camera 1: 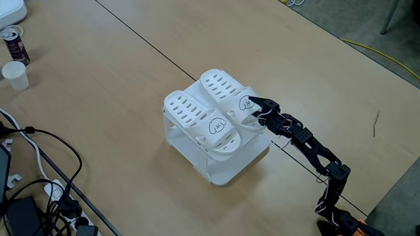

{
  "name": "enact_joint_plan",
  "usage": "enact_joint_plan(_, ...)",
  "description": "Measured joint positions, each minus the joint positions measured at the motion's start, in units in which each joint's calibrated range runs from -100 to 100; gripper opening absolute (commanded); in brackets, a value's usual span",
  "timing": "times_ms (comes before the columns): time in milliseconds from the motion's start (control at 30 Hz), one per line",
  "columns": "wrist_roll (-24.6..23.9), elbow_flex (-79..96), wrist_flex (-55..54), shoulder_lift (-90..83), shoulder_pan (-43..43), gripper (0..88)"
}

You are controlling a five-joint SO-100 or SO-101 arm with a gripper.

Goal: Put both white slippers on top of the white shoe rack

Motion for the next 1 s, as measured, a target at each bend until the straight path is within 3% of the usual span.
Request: enact_joint_plan(1000, 0.00, 4.04, 0.00, -0.33, 6.37, 19.4)
